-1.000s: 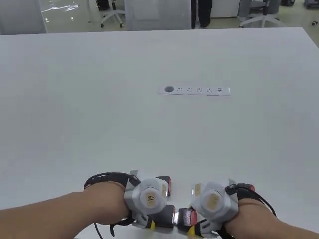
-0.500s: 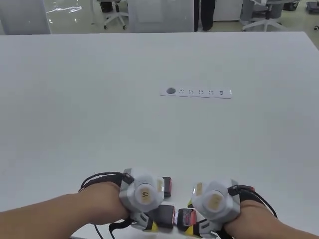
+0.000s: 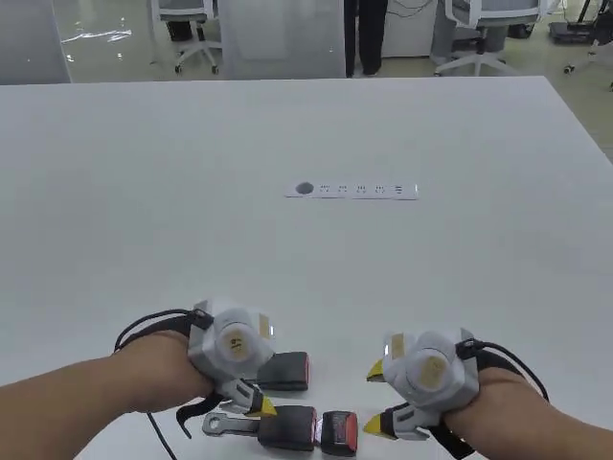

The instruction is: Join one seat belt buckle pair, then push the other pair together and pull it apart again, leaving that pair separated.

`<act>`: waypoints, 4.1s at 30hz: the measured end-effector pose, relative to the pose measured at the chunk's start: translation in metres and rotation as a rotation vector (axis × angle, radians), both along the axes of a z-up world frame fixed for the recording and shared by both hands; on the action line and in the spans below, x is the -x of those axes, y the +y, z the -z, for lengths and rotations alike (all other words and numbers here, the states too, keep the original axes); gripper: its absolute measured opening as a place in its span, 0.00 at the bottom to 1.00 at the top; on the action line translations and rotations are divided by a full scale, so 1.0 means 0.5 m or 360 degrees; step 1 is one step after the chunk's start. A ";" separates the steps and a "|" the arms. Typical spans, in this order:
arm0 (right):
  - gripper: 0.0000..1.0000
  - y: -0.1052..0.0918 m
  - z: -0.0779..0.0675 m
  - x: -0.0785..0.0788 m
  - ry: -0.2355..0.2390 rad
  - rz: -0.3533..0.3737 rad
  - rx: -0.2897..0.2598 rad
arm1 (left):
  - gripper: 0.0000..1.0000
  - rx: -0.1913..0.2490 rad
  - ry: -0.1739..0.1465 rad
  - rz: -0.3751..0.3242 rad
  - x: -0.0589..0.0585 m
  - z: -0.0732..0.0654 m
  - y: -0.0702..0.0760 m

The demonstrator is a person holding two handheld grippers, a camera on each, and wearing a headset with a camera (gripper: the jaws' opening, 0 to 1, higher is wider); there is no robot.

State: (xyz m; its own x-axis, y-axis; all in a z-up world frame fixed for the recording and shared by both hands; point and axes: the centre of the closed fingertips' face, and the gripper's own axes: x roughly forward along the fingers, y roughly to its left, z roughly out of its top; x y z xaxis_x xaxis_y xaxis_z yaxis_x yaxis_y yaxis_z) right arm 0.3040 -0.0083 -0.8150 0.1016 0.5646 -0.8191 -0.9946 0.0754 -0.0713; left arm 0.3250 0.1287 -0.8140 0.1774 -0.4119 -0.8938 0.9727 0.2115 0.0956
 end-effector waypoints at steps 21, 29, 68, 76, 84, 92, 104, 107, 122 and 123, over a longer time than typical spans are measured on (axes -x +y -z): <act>0.38 -0.198 0.053 -0.098 0.0038 0.0181 0.0187 | 0.46 -0.0130 0.0165 0.0046 -0.043 0.076 0.012; 0.34 -0.198 0.075 -0.101 0.0123 0.0149 0.0207 | 0.39 -0.0146 0.0196 0.0059 -0.046 0.089 0.014; 0.32 -0.063 0.073 -0.090 0.0092 -0.0072 0.0168 | 0.33 -0.0295 0.0180 0.0328 -0.038 0.090 0.003; 0.32 0.000 0.074 -0.086 0.0086 -0.0102 0.0147 | 0.33 -0.0295 0.0182 0.0327 -0.039 0.090 0.002; 0.32 0.038 0.075 -0.090 0.0076 -0.0106 0.0143 | 0.32 -0.0310 0.0180 0.0340 -0.042 0.096 0.003; 0.32 0.056 0.074 -0.087 0.0079 -0.0116 0.0154 | 0.32 -0.0338 0.0171 0.0342 -0.040 0.098 0.001; 0.32 0.074 0.070 -0.080 0.0064 -0.0132 0.0164 | 0.32 -0.0352 0.0172 0.0337 -0.037 0.094 -0.001; 0.32 0.081 0.072 -0.079 0.0065 -0.0130 0.0160 | 0.32 -0.0353 0.0172 0.0346 -0.036 0.093 -0.002; 0.29 0.102 0.075 -0.079 0.0086 -0.0103 0.0122 | 0.31 -0.0257 0.0172 0.0332 -0.038 0.094 0.002; 0.29 0.102 0.075 -0.081 0.0089 -0.0102 0.0122 | 0.31 -0.0234 0.0172 0.0320 -0.039 0.095 0.004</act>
State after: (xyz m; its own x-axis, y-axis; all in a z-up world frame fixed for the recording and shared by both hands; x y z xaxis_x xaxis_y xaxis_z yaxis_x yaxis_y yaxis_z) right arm 0.3445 0.0426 -0.8526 0.0202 0.5042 -0.8634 -0.9998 0.0081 -0.0187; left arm 0.3447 0.1307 -0.8614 0.0052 -0.2937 -0.9559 1.0000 0.0044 0.0041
